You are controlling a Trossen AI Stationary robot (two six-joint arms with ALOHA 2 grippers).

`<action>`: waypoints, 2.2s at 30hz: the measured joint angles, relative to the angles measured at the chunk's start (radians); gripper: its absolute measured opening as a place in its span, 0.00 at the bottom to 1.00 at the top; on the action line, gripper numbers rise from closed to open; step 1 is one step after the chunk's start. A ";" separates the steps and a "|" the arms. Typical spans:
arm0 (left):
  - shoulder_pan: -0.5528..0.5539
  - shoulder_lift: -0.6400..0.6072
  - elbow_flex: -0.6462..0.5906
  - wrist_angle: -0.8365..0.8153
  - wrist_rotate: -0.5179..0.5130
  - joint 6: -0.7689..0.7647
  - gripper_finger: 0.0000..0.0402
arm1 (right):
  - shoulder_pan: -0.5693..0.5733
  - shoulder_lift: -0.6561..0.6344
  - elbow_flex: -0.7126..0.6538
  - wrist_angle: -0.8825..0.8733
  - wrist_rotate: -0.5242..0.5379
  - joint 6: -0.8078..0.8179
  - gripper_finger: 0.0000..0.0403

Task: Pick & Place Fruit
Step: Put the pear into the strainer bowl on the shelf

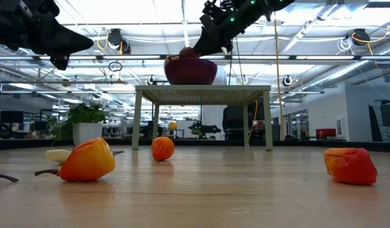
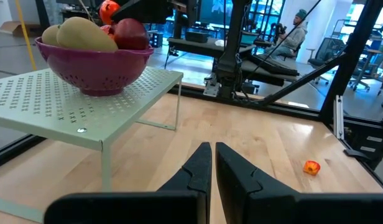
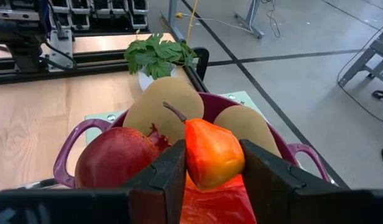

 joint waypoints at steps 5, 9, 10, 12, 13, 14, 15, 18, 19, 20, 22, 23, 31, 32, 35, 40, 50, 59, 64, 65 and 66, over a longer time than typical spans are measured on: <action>0.000 0.000 0.000 0.000 0.000 0.000 0.05 | 0.000 0.000 0.000 0.000 -0.002 -0.011 0.36; 0.000 0.000 0.000 0.000 0.000 0.000 0.05 | 0.000 0.000 0.000 0.000 -0.002 -0.027 0.44; 0.000 0.000 0.000 0.000 0.000 0.000 0.05 | 0.000 0.000 0.000 0.000 -0.002 -0.027 0.46; 0.000 0.000 0.000 0.000 0.000 -0.001 0.05 | 0.000 0.000 0.000 0.000 -0.001 -0.028 0.50; 0.000 0.000 0.000 0.000 0.000 -0.001 0.05 | 0.000 0.000 0.000 0.000 -0.001 -0.029 0.51; 0.000 0.000 0.000 0.000 0.000 -0.001 0.05 | 0.000 0.000 0.000 0.000 -0.001 -0.035 0.52; 0.000 0.000 0.000 0.000 0.000 -0.001 0.05 | 0.000 0.000 0.000 0.001 -0.001 -0.054 0.53; 0.000 0.000 0.000 0.000 0.000 -0.001 0.05 | 0.009 -0.021 -0.001 0.004 0.001 -0.148 0.55; 0.000 0.000 0.000 0.000 0.000 -0.001 0.05 | 0.016 -0.037 -0.002 0.004 0.001 -0.165 0.55; 0.000 0.000 0.000 0.000 0.000 -0.001 0.05 | 0.028 -0.053 -0.001 0.015 0.001 -0.175 0.54; 0.000 0.000 0.000 0.000 0.000 -0.001 0.05 | 0.058 -0.096 0.002 0.000 -0.001 -0.184 0.51; 0.000 0.000 0.000 0.000 0.000 0.001 0.05 | 0.075 -0.117 0.001 -0.032 -0.002 -0.184 0.49; 0.000 0.000 0.000 0.000 0.000 0.080 0.05 | 0.221 -0.177 0.000 -0.203 0.000 -0.182 0.24; 0.000 0.000 0.000 0.000 0.000 0.080 0.05 | 0.239 -0.181 -0.001 -0.217 0.000 -0.170 0.21; 0.000 0.000 0.000 0.000 0.001 0.080 0.05 | 0.290 -0.181 0.000 -0.211 0.000 -0.126 0.11; 0.000 0.000 0.000 0.001 0.027 0.075 0.05 | 0.367 -0.188 0.000 -0.208 0.000 -0.078 0.01; 0.000 0.000 0.000 0.000 0.035 0.079 0.05 | 0.499 -0.190 0.000 -0.211 0.005 0.095 0.00; 0.000 0.000 0.000 0.006 0.037 0.072 0.05 | 0.575 -0.212 -0.001 -0.302 0.005 0.139 0.00; -0.001 0.000 0.000 0.026 0.039 0.050 0.05 | 0.575 -0.294 -0.087 -0.284 0.000 0.143 0.00; -0.001 0.000 0.000 0.039 0.039 0.046 0.05 | 0.575 -0.319 -0.112 -0.276 0.000 0.143 0.00; -0.001 0.001 0.000 0.054 0.039 0.043 0.05 | 0.575 -0.345 -0.137 -0.275 0.000 0.143 0.00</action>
